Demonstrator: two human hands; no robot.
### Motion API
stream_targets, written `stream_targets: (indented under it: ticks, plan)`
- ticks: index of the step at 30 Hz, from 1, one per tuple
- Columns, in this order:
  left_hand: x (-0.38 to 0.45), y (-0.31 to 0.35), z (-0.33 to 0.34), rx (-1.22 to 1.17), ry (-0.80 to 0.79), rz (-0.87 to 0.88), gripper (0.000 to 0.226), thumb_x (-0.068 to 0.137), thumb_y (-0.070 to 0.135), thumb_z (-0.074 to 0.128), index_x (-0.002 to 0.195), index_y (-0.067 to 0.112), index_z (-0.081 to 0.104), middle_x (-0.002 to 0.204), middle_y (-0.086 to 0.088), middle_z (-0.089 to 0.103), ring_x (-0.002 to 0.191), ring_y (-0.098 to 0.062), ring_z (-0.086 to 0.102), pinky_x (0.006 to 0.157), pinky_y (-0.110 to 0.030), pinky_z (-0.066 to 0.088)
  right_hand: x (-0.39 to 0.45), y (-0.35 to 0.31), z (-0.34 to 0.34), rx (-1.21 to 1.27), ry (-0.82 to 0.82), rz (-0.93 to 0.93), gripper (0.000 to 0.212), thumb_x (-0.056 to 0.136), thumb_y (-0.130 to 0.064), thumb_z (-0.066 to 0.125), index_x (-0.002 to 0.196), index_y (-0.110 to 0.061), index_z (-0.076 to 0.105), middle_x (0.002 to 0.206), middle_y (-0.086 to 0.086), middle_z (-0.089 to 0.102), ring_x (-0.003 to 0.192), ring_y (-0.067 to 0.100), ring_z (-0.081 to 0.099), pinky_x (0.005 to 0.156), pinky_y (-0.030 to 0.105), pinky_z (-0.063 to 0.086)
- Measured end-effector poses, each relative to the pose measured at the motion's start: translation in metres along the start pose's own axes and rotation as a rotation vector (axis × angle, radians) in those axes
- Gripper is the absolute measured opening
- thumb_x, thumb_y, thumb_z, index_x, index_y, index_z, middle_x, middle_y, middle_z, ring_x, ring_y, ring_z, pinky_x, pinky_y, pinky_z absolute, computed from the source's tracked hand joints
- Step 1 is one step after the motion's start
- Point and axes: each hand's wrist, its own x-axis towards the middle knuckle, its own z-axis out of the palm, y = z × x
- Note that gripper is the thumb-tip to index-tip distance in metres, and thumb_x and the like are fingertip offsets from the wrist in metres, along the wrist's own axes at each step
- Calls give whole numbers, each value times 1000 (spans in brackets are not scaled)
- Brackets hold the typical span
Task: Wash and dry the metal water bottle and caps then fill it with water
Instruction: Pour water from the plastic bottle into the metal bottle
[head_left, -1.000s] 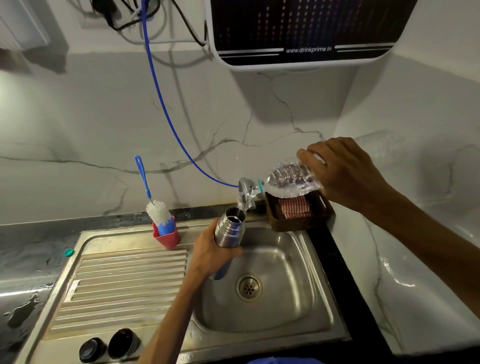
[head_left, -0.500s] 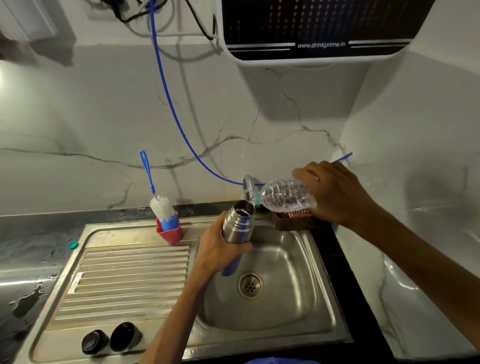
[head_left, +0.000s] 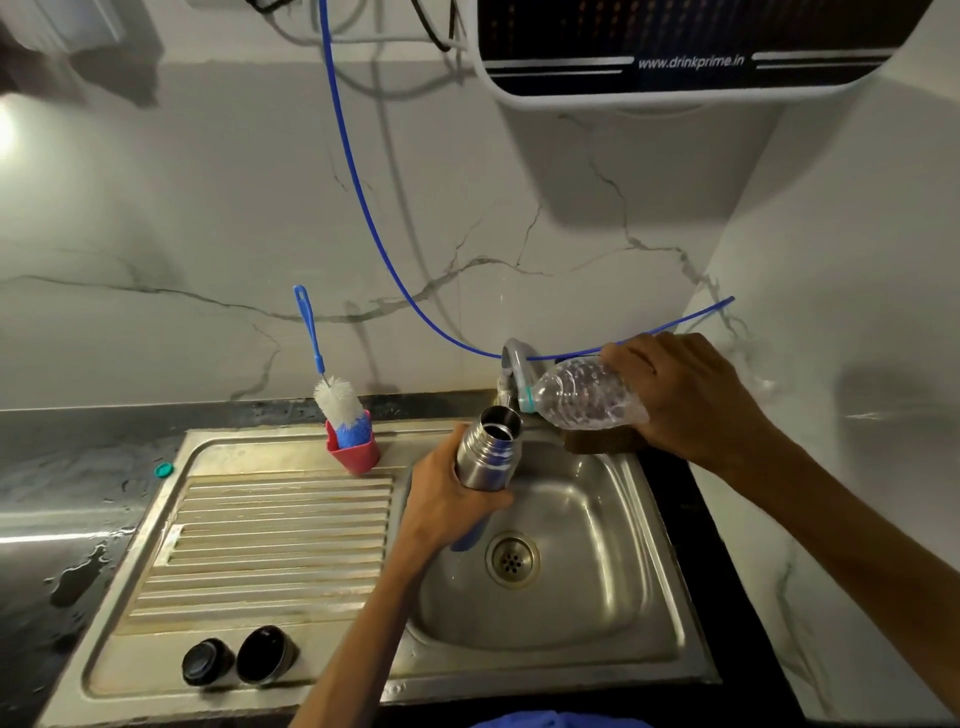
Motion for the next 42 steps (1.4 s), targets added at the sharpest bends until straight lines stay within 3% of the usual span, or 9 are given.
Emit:
stream_targets:
  ticks: [3, 5, 9, 19, 23, 27, 33, 37, 42]
  plan:
    - [0, -5, 1, 22, -4, 1, 69, 60, 31, 94, 115, 46, 55, 101, 17, 71, 94, 5, 66, 78, -19, 53, 4, 6, -7, -94, 74, -25, 47, 79, -26, 69, 122, -7, 64, 107, 14, 66, 92, 35, 64, 83, 45, 48]
    - [1, -9, 3, 24, -12, -15, 71, 61, 29, 95, 119, 40, 56, 103, 17, 69, 95, 8, 64, 79, -18, 51, 7, 10, -10, -106, 79, -18, 54, 72, -15, 79, 123, -6, 62, 108, 16, 66, 94, 36, 64, 85, 46, 48]
    - [5, -10, 5, 19, -21, -23, 69, 62, 27, 96, 116, 42, 55, 103, 15, 70, 96, 8, 64, 77, -16, 50, 9, 14, -10, -155, 112, -71, 51, 73, -7, 73, 123, -8, 63, 109, 15, 65, 96, 35, 64, 88, 46, 46]
    - [6, -4, 5, 18, -7, -26, 67, 63, 25, 96, 107, 50, 52, 98, 17, 69, 93, 10, 64, 71, -8, 51, 7, 13, 2, -29, 70, -29, 63, 67, -19, 86, 125, -10, 63, 108, 11, 66, 94, 32, 64, 85, 43, 48]
    - [3, -7, 5, 1, 6, -48, 66, 63, 24, 96, 107, 48, 54, 99, 18, 70, 93, 9, 65, 73, -13, 50, 5, 7, 10, 73, 53, 2, 70, 69, -54, 76, 123, -12, 64, 107, 8, 67, 92, 30, 65, 82, 41, 49]
    - [-3, -11, 1, -17, 36, -51, 67, 63, 22, 96, 108, 50, 55, 100, 18, 71, 94, 6, 66, 78, -18, 52, 2, -4, 25, 167, -25, 33, 87, 51, -47, 97, 124, -17, 61, 108, 4, 66, 96, 27, 66, 85, 41, 52]
    - [-20, -18, -15, -32, 78, -94, 65, 60, 24, 95, 107, 49, 58, 100, 18, 72, 93, 1, 68, 81, -25, 59, 0, -35, 47, 402, -34, 66, 77, 57, -26, 95, 124, -16, 59, 107, 4, 65, 89, 25, 67, 75, 26, 46]
    - [-38, -25, -42, -35, 120, -166, 58, 62, 19, 97, 106, 37, 64, 93, 17, 72, 88, 8, 67, 74, -10, 52, 5, -60, 61, 604, -77, 122, 64, 65, -37, 89, 120, -23, 59, 106, -5, 64, 93, 16, 65, 71, 24, 49]
    - [-72, -36, -93, -84, 233, -305, 56, 62, 13, 97, 100, 38, 64, 95, 11, 75, 86, 5, 70, 76, -16, 57, 9, -104, 80, 693, -152, 247, 75, 57, -62, 88, 117, -29, 58, 103, -4, 61, 93, 14, 57, 76, 26, 47]
